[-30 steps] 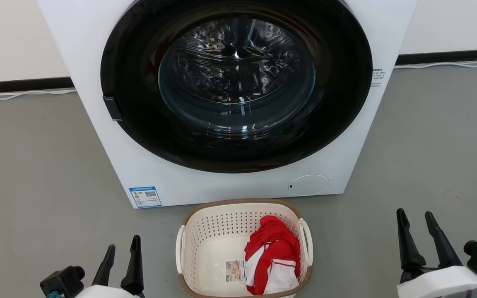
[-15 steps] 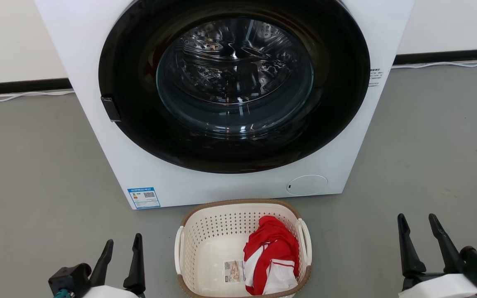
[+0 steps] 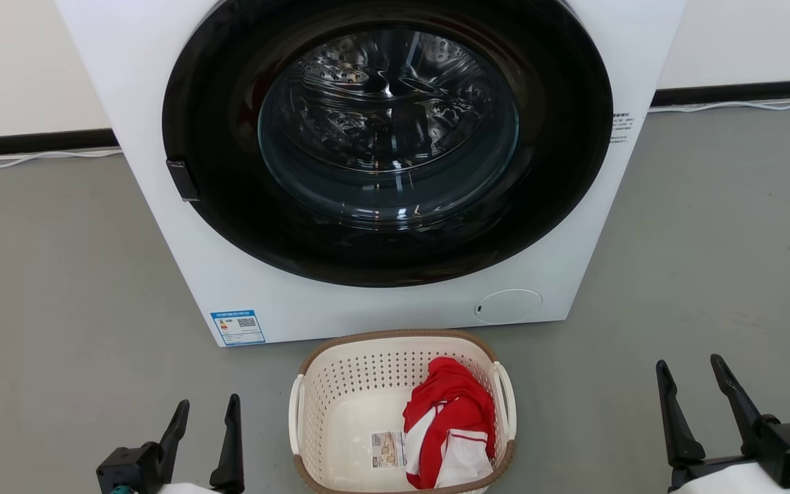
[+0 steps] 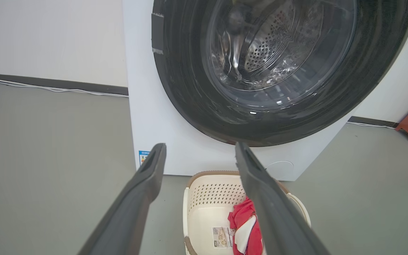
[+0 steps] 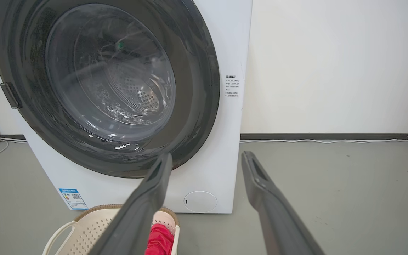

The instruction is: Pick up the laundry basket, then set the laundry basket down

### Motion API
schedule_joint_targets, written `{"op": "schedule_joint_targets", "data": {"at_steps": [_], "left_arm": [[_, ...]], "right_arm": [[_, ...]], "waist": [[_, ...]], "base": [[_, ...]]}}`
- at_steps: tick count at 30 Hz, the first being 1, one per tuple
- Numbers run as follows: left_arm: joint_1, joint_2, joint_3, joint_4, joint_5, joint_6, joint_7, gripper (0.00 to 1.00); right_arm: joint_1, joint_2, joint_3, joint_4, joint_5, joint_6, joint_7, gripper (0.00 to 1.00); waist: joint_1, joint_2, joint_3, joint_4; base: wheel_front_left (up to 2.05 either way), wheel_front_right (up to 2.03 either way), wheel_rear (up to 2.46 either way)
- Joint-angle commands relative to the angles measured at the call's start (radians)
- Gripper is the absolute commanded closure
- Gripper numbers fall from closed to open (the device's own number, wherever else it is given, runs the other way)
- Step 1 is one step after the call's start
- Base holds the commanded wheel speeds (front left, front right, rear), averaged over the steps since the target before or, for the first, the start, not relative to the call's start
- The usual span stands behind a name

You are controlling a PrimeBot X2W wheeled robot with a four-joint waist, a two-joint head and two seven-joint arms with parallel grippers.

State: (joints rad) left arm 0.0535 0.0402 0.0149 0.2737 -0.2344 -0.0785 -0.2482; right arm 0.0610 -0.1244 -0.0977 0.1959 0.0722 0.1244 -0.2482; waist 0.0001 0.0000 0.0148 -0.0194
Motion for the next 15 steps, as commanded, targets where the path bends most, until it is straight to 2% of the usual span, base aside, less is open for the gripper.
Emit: {"op": "schedule_joint_targets", "data": {"at_steps": [1, 15], "left_arm": [[-0.020, 0.010, 0.029, -0.024, 0.009, 0.005, -0.014, 0.00], [-0.025, 0.010, 0.034, -0.006, 0.005, -0.003, -0.014, 0.00]], "right_arm": [[-0.018, -0.022, 0.016, -0.029, -0.004, 0.006, -0.014, 0.00], [-0.025, -0.028, 0.007, -0.016, 0.005, 0.006, -0.014, 0.00]], "waist": [[0.0000, 0.0000, 0.000, 0.000], [0.0000, 0.0000, 0.005, -0.005]], "base": [[0.00, 0.00, 0.00], [0.00, 0.00, 0.00]]}}
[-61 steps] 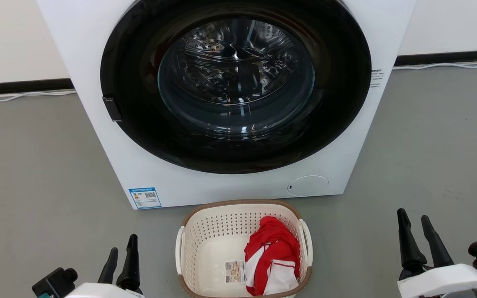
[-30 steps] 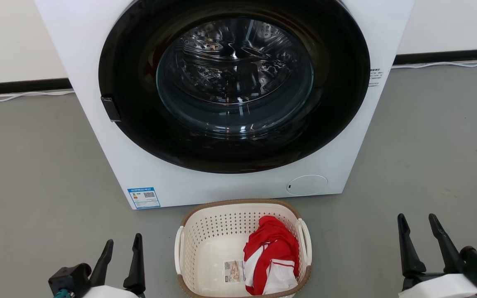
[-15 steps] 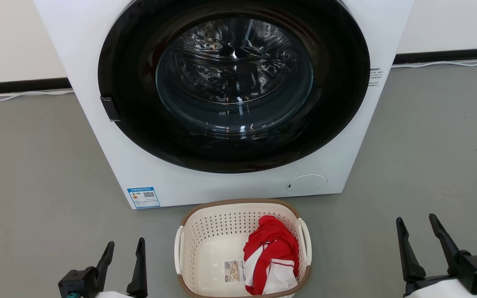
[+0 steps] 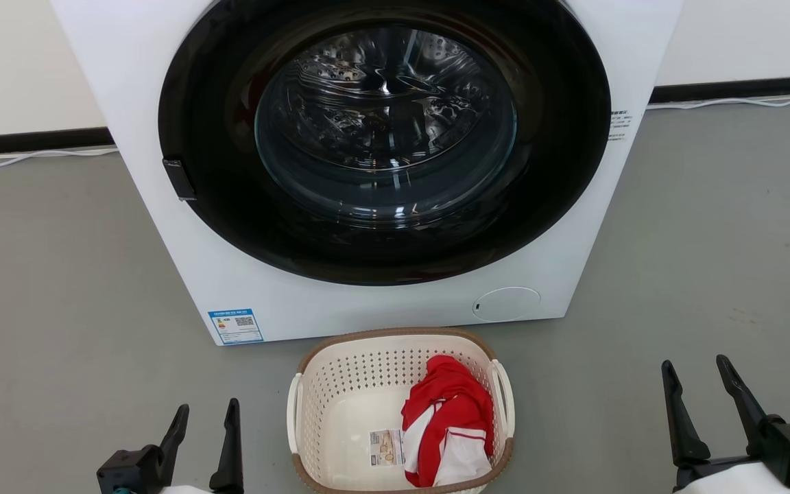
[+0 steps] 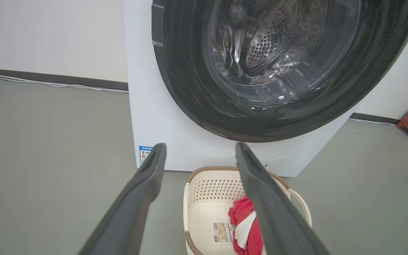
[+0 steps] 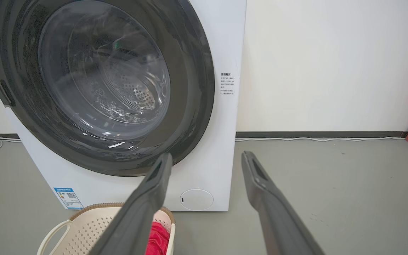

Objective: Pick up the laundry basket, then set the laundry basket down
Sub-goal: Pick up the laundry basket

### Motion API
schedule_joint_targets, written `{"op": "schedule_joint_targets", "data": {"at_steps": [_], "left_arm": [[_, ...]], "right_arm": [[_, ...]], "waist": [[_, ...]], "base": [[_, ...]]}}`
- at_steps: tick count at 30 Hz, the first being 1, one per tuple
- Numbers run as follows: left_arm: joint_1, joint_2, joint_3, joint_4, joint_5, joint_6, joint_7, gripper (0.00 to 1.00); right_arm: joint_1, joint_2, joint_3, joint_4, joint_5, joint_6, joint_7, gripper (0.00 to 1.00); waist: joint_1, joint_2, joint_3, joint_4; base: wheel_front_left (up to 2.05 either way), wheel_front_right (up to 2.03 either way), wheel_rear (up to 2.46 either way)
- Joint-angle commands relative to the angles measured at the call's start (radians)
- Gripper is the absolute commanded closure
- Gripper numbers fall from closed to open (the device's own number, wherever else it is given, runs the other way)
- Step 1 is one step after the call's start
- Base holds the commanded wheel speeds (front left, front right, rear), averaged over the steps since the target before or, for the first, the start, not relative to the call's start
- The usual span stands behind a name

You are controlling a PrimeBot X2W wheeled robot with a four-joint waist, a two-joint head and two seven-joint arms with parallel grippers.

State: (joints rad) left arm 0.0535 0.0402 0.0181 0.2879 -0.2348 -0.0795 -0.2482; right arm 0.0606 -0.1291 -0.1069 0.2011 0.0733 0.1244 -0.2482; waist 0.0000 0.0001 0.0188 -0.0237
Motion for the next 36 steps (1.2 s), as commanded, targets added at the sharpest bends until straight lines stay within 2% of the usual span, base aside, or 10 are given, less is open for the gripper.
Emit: {"op": "schedule_joint_targets", "data": {"at_steps": [1, 10, 20, 27, 36], "left_arm": [[-0.026, 0.010, 0.031, -0.019, 0.006, -0.003, -0.014, 0.00], [-0.037, 0.010, 0.031, -0.014, 0.006, -0.004, -0.014, 0.00], [-0.120, 0.010, 0.018, 0.032, -0.005, -0.008, -0.014, 0.00], [-0.246, 0.010, -0.017, 0.134, -0.024, -0.006, -0.014, 0.00], [-0.443, 0.010, -0.069, 0.309, -0.033, 0.016, -0.014, 0.00]], "right_arm": [[-0.026, -0.023, 0.017, -0.021, 0.005, 0.006, -0.014, 0.00], [-0.033, -0.023, 0.020, -0.027, 0.012, 0.006, -0.014, 0.00], [-0.119, -0.028, 0.020, 0.005, 0.041, 0.006, -0.014, 0.00], [-0.233, -0.043, 0.035, 0.104, 0.047, 0.006, -0.014, 0.00], [-0.403, -0.062, 0.076, 0.300, 0.075, 0.006, -0.014, 0.00]], "waist": [[0.0000, -0.0001, 0.002, -0.001], [0.0000, -0.0001, 0.019, 0.000], [0.0000, -0.0001, 0.119, -0.001], [0.0000, -0.0001, 0.238, 0.000], [0.0000, -0.0001, 0.392, 0.005]], "base": [[0.00, 0.00, 0.00], [0.00, 0.00, 0.00], [0.00, 0.00, 0.00], [0.00, 0.00, 0.00], [0.00, 0.00, 0.00]]}}
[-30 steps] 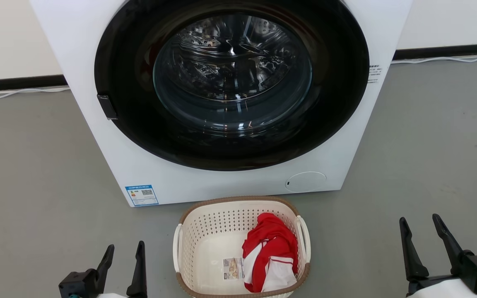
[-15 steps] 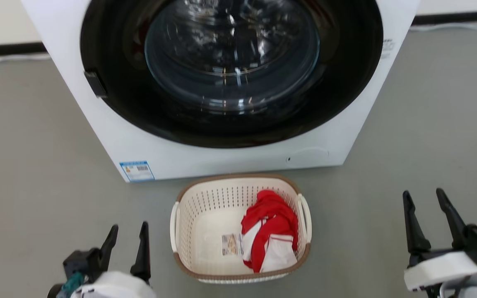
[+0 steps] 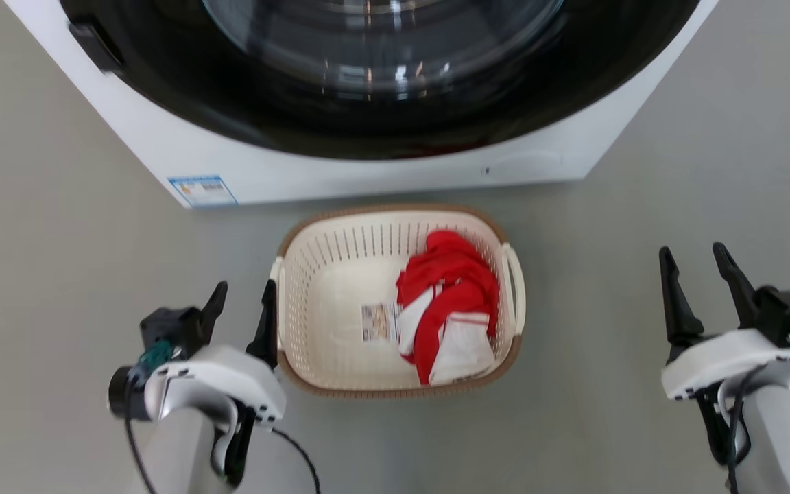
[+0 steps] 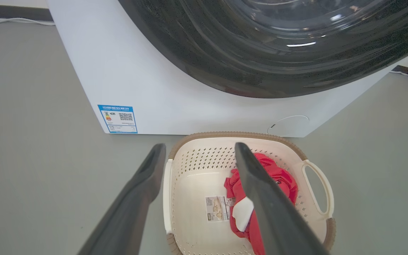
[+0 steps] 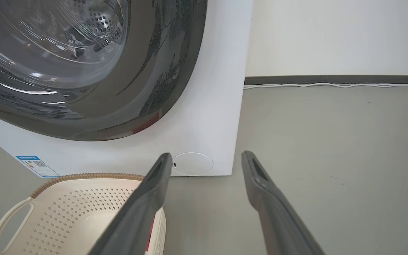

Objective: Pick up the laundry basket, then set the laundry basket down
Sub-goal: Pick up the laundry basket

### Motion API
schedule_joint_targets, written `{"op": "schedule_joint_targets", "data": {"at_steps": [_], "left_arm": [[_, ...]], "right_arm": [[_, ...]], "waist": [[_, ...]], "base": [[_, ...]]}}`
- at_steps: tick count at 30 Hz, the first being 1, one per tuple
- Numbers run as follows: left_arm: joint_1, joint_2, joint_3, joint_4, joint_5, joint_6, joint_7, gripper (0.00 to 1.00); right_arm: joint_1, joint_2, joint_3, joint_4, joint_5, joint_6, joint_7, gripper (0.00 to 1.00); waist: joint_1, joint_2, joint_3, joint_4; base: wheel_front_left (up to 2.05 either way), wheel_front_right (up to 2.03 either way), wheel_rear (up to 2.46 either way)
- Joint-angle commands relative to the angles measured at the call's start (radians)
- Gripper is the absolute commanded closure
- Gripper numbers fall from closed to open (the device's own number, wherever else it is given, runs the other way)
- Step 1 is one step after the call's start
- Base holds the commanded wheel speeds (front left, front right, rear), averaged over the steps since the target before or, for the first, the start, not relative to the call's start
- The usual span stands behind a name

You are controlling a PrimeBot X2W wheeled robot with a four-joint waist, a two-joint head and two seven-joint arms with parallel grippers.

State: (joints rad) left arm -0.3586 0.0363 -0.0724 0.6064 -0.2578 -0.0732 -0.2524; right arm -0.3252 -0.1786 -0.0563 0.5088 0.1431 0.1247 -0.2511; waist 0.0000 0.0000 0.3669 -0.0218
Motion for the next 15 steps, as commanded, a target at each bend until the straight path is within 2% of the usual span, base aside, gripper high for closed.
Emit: {"op": "schedule_joint_targets", "data": {"at_steps": [1, 8, 15], "left_arm": [[-0.050, 0.014, 0.012, 0.013, -0.014, 0.012, -0.009, 0.00], [-0.184, 0.014, -0.041, 0.142, -0.035, 0.038, -0.009, 0.00], [-0.276, 0.014, -0.104, 0.240, -0.063, 0.058, -0.009, 0.00]], "right_arm": [[-0.034, -0.014, 0.033, 0.013, 0.008, 0.006, -0.011, 0.00], [-0.144, -0.017, 0.097, 0.118, 0.023, 0.006, -0.011, 0.00], [-0.216, -0.009, 0.157, 0.161, 0.028, 0.006, -0.011, 0.00]], "waist": [[0.0000, 0.0000, 0.059, 0.005], [0.0000, 0.0000, 0.162, 0.010], [0.0000, 0.0000, 0.253, 0.014]], "base": [[0.00, 0.00, 0.00], [0.00, 0.00, 0.00], [0.00, 0.00, 0.00]]}}
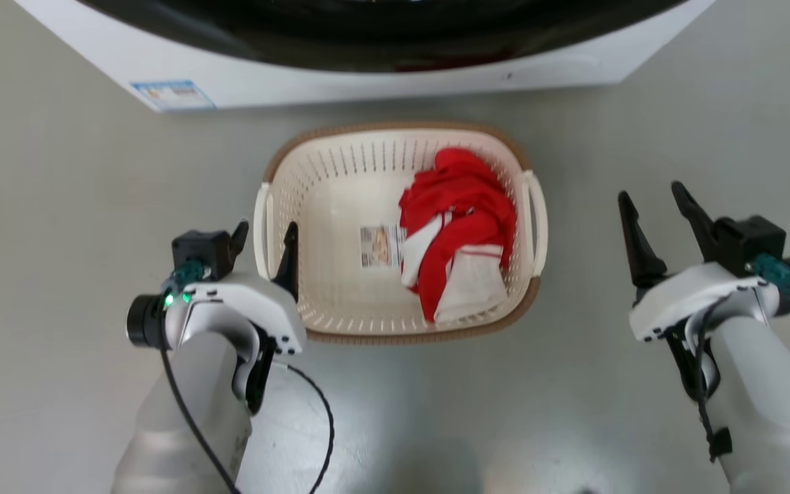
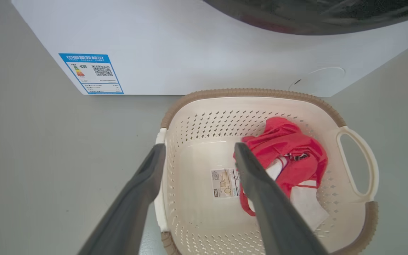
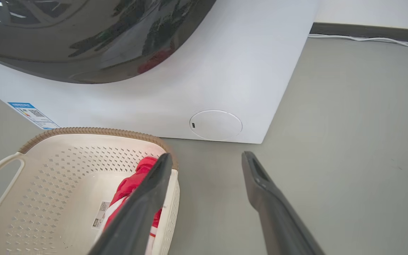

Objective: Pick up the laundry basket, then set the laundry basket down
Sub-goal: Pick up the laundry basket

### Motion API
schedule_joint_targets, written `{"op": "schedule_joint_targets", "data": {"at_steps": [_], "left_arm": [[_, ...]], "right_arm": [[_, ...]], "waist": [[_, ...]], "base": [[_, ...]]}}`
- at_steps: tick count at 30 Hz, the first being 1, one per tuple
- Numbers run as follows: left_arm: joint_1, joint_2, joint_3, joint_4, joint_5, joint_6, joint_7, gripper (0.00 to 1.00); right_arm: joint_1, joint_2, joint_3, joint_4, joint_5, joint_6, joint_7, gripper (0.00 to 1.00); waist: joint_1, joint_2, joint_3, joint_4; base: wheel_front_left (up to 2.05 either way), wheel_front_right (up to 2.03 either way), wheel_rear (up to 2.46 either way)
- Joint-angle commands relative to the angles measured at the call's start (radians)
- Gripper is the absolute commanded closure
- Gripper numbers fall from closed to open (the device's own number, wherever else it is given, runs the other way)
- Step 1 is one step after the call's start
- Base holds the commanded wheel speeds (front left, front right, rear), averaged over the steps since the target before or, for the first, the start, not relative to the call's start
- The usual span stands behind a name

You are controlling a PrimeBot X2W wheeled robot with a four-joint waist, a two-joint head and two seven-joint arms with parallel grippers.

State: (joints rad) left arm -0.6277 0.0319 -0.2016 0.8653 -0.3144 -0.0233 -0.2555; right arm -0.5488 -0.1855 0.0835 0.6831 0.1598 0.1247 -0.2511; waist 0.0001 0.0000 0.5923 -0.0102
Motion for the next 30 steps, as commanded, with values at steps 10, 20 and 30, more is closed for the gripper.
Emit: {"op": "schedule_joint_targets", "data": {"at_steps": [10, 20, 30], "left_arm": [[-0.133, 0.018, -0.011, 0.077, -0.006, 0.043, -0.006, 0.00], [-0.191, 0.019, 0.002, 0.122, 0.020, 0.064, -0.006, 0.00], [-0.222, 0.019, -0.007, 0.140, 0.030, 0.061, -0.006, 0.00]], "right_arm": [[-0.072, 0.013, 0.072, 0.005, 0.024, 0.006, -0.011, 0.00], [-0.092, 0.015, 0.110, 0.004, 0.034, 0.006, -0.011, 0.00], [-0.127, 0.021, 0.128, 0.030, 0.039, 0.006, -0.011, 0.00]], "waist": [[0.0000, 0.0000, 0.150, 0.005], [0.0000, 0.0000, 0.206, 0.012], [0.0000, 0.0000, 0.261, 0.027]], "base": [[0.00, 0.00, 0.00], [0.00, 0.00, 0.00], [0.00, 0.00, 0.00]]}}
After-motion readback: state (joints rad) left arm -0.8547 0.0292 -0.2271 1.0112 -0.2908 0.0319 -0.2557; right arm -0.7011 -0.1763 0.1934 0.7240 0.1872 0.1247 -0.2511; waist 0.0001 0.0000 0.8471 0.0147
